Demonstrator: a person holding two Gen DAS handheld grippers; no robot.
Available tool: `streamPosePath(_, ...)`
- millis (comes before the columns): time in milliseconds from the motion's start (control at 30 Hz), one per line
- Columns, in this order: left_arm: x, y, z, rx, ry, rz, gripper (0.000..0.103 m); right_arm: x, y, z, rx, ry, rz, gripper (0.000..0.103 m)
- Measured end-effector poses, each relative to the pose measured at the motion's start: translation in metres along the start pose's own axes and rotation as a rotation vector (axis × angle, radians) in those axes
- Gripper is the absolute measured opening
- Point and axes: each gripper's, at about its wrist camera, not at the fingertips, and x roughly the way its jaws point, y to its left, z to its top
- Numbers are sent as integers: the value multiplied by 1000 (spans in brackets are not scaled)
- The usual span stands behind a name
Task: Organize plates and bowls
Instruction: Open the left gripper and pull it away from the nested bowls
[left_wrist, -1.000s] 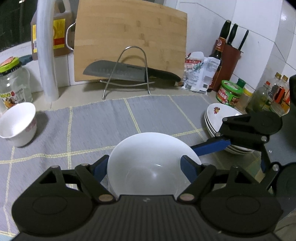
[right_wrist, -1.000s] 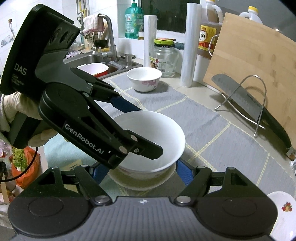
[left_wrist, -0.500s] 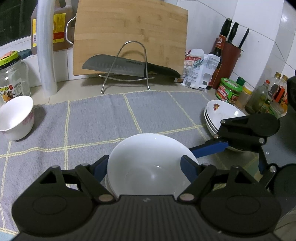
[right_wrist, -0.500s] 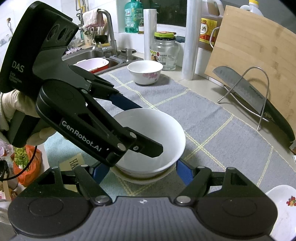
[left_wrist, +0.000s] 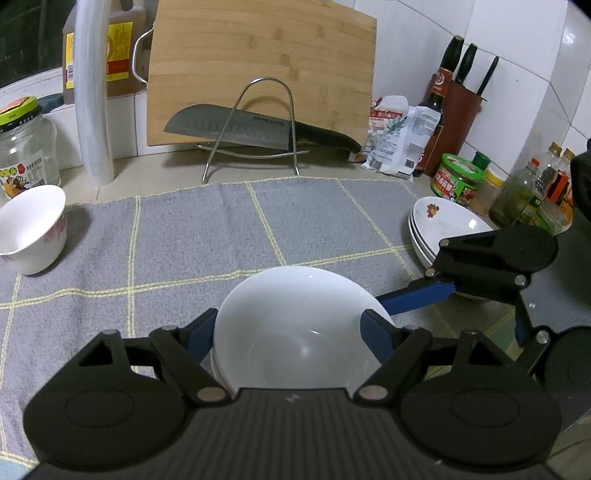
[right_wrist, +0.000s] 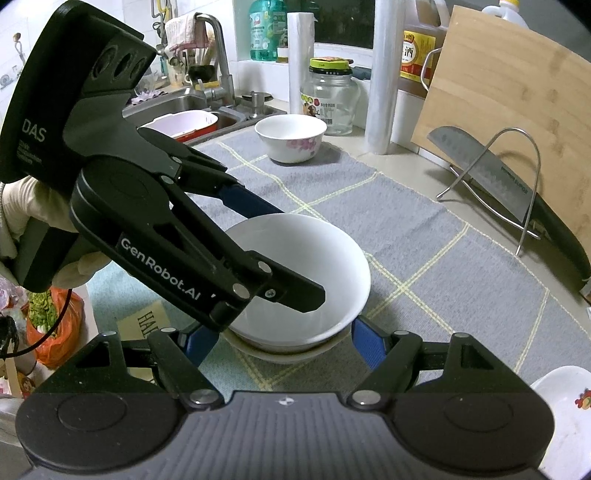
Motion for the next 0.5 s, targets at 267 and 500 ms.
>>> streamPosePath(267, -9, 2, -2, -3, -42, 17, 91, -6, -3, 0, 2, -35, 0, 98)
streamPosePath(500, -35, 9, -12, -48, -100, 94, 97, -19, -11, 0, 35, -79, -4, 102)
